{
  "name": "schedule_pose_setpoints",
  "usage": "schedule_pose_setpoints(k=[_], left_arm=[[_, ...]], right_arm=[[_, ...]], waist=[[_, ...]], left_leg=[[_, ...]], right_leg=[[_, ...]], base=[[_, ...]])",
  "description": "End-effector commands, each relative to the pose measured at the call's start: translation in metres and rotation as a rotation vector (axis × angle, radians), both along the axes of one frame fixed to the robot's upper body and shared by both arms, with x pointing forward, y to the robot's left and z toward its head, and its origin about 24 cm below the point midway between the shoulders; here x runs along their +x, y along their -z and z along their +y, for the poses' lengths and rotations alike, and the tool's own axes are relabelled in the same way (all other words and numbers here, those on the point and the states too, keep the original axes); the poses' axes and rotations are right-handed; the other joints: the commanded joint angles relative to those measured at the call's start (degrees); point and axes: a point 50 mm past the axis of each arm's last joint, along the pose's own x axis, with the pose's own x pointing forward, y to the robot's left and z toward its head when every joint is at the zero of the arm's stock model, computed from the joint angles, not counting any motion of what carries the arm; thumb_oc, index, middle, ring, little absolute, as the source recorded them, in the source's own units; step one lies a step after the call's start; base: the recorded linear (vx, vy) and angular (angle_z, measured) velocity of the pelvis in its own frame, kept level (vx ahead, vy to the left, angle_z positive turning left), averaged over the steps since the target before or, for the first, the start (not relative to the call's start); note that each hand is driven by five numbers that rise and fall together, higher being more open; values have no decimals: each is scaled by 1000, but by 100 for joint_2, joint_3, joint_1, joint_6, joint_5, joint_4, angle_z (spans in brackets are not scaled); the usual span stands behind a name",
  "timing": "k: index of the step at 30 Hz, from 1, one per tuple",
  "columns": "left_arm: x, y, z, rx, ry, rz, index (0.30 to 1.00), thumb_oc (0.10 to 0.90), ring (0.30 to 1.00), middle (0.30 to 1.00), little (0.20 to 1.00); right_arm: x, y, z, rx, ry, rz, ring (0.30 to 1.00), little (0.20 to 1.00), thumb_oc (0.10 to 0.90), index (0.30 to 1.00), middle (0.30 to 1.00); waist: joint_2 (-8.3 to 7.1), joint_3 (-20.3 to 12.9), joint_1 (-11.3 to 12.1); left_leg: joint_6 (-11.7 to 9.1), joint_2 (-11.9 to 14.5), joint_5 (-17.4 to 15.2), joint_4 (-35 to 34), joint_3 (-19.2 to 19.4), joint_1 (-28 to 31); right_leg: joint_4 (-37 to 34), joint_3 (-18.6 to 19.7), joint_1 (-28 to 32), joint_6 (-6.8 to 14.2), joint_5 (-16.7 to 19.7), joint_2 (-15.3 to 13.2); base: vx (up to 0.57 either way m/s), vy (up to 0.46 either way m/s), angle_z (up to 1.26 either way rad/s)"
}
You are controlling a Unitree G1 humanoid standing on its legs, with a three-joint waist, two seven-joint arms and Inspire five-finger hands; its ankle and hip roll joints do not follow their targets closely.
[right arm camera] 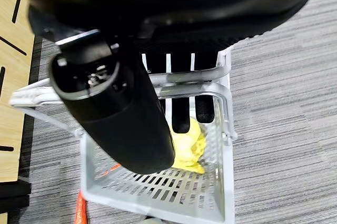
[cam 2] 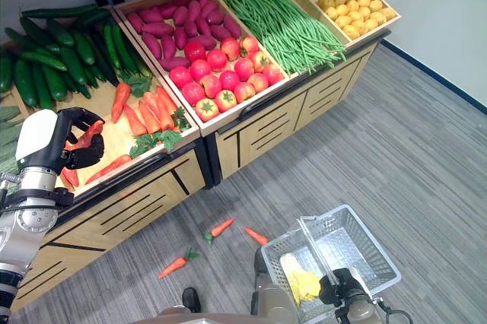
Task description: Get the vegetables into the basket
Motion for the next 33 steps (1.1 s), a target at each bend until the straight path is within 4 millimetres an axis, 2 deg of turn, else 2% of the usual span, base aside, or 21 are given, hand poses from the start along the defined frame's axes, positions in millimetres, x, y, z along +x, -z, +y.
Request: schedule_pose_setpoints(k=[1,4,9,10,11,12,13,14,15,16,17,19,21,26,28,33], left_arm=[[7,-60,-16,-109,170,-302,300,400,300,300,300],[7,-47,-29,-292,228,-313,300,400,300,300,300],[11,-41,-43,-292,301,-256,300,400,300,300,300],[13,-41,-49,-296,329,-246,300,400,300,300,300],[13,-42,-53,-301,351,-254,300,400,300,300,300],[13,-43,-53,-300,350,-255,300,400,300,300,300],[13,-45,-54,-294,361,-261,300,400,300,300,300],[14,-48,-57,-291,377,-266,300,400,300,300,300],[14,-48,-57,-291,377,-265,300,400,300,300,300],[9,-49,-53,-299,369,-269,300,400,300,300,300],[9,-48,-53,-300,369,-268,300,400,300,300,300],[6,-45,-51,-308,359,-257,300,400,300,300,300],[5,-43,-49,-318,346,-255,300,400,300,300,300],[4,-38,-50,-394,352,-268,300,400,300,300,300],[6,-37,-55,-419,376,-262,300,400,300,300,300],[11,-36,-65,-461,412,-267,300,400,300,300,300]], right_arm=[[17,-14,-19,-62,-17,-71,300,300,400,300,300],[14,-12,-16,-51,-13,-71,300,300,400,300,300],[8,-12,-20,-46,20,-72,300,300,400,300,300],[5,-12,-22,-50,32,-68,300,300,400,300,300],[5,-12,-22,-53,36,-72,300,300,400,300,300],[5,-12,-22,-53,36,-73,300,300,400,300,300],[9,-12,-18,-44,32,-79,300,300,400,300,300],[4,-8,-15,-33,45,-61,300,300,400,300,300],[4,-8,-15,-33,45,-61,300,300,400,300,300],[-3,-6,-15,-33,62,-39,300,300,400,300,300],[-4,-6,-15,-34,62,-38,300,300,400,300,300],[-5,-6,-17,-38,75,-37,300,300,400,300,300],[-5,-6,-18,-42,69,-34,300,300,400,300,300],[-9,-8,-22,-55,60,-31,300,300,400,300,300],[-9,-12,-30,-76,69,-42,300,300,400,300,300],[-10,-19,-43,-108,94,-67,300,300,400,300,300]], waist=[[-135,-24,-97],[-157,-5,-146],[-217,40,-219],[-234,60,-257],[-257,108,-387],[-273,97,-377],[-239,116,-456],[-192,134,-389],[-191,137,-390],[-86,106,-210],[-81,118,-213],[-84,89,-141],[-138,14,-87],[-86,-29,-166],[-8,-69,-254],[200,-31,-409]], left_leg=[[124,-27,-173,142,-292,-253],[147,-50,-282,337,-213,-277],[183,-71,-460,751,-215,-437],[221,-111,-499,788,-195,-449],[279,-194,-504,701,-65,-445],[280,-205,-470,693,-46,-468],[294,-150,-411,604,123,-541],[346,-20,-363,620,310,-659],[344,-18,-367,624,306,-657],[339,128,-440,603,513,-622],[334,130,-461,607,510,-597],[326,183,-409,589,782,-531],[297,154,-399,481,1062,-333],[164,256,-304,499,1251,-119],[63,329,-185,442,1286,-94],[-116,500,0,459,1286,-112]], right_leg=[[146,127,429,650,-476,-564],[186,211,429,669,-464,-601],[374,301,396,691,-481,-670],[455,342,372,716,-412,-705],[470,538,171,889,90,-731],[462,560,139,884,120,-737],[527,719,-118,984,317,-727],[818,409,-92,842,-107,-726],[835,407,-95,840,-121,-725],[1311,-295,168,722,-807,-772],[1348,-297,180,722,-847,-773],[1601,-615,314,682,-1024,-785],[1408,-769,484,664,-1055,-727],[1038,-711,608,574,-1158,-504],[828,-666,685,531,-1168,-405],[799,-599,710,394,-1288,-251]], base=[[3,35,-4],[-14,53,-9],[-37,61,-12],[-109,130,-4],[-122,125,-6],[-198,99,-41],[-234,55,-76],[-219,58,-85],[-162,122,-76],[-34,88,-56],[-57,99,-75],[-49,5,-74],[13,-58,-54],[69,-136,-61],[66,-186,-18],[27,-164,-31]])
